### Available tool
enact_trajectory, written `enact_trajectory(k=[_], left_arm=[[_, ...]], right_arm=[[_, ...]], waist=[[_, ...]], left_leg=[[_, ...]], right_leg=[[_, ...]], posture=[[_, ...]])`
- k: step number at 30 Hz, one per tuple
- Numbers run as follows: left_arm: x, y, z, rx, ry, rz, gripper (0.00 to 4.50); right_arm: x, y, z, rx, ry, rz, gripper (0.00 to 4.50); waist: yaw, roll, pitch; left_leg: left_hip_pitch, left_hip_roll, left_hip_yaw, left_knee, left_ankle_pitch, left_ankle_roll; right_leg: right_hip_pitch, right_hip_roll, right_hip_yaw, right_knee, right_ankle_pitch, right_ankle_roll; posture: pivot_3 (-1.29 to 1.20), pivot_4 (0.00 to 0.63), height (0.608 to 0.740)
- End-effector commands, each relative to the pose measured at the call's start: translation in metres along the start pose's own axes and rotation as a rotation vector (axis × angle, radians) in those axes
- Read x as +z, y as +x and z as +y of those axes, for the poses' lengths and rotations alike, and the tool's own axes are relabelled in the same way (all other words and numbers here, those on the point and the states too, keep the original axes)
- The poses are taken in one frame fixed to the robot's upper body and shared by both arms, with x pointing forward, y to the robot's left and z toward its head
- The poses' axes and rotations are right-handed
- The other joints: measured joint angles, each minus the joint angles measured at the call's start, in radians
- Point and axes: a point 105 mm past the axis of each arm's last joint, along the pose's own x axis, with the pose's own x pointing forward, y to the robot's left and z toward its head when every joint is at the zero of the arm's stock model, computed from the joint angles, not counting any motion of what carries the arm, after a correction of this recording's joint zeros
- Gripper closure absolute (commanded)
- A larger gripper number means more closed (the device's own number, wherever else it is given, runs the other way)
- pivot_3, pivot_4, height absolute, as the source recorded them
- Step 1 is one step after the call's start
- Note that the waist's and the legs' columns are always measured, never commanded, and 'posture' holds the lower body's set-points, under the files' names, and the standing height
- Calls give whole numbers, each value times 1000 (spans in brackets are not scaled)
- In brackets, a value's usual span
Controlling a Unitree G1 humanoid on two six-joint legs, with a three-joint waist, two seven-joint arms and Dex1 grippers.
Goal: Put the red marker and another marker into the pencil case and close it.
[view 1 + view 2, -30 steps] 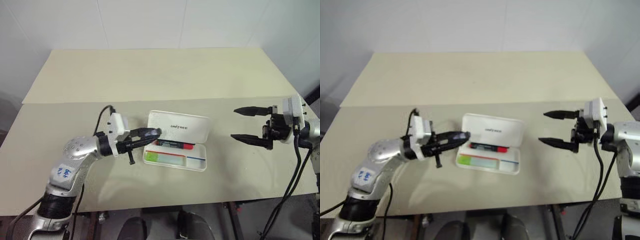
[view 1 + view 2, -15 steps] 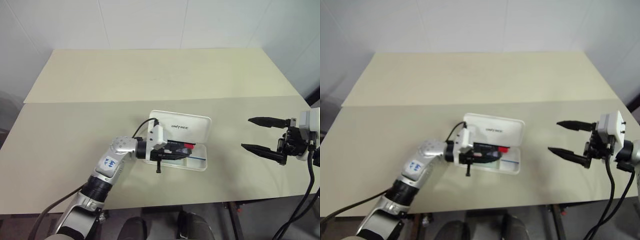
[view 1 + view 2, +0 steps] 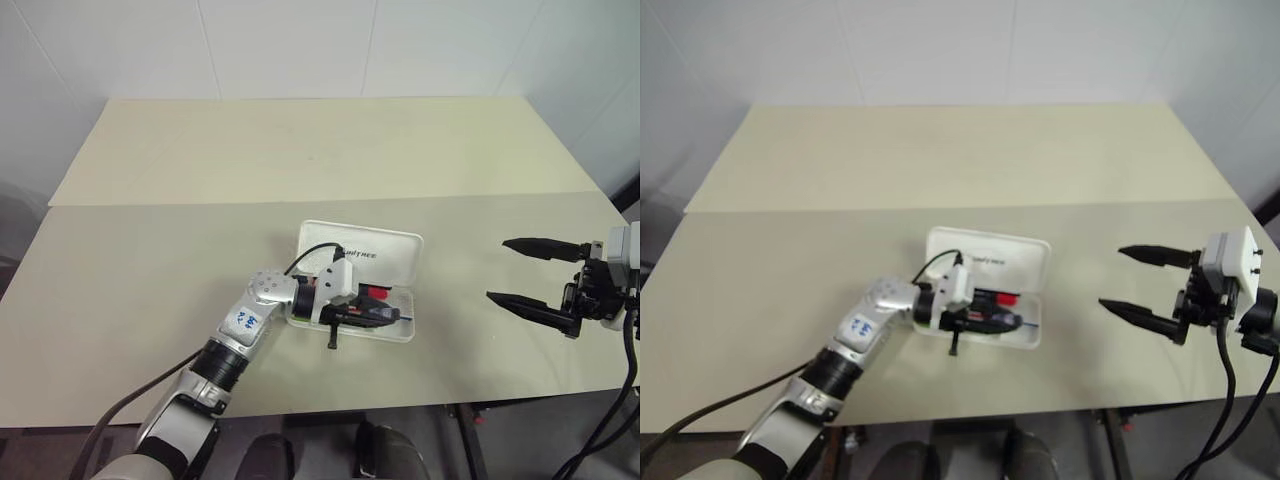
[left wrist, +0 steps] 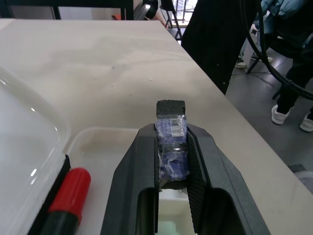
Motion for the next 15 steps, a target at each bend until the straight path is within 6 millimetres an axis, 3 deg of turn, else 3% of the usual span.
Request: enact_trajectory(k=[1,9,15], left_arm=[[6,8,3,-29,50,7,4088],[5,25,5,-45,65,7,4088],[1,27,3,-62,48,23,4088]], right_arm=[[12,-7,-2,-24,-54,-10,0],[9,-5,3,-24,-53,-8,0],[11,-4,4,-35,-58,-19,0]], waist=[[1,0,0],[2,0,0],[1,0,0]], left_leg=[[0,0,0,0,0,0],[0,0,0,0,0,0],[0,0,-1,0,0,0]], right_leg=[[0,0,0,0,0,0],[0,0,0,0,0,0],[0,0,0,0,0,0]], posture=[[0,150,740],[0,150,740],[0,150,740]])
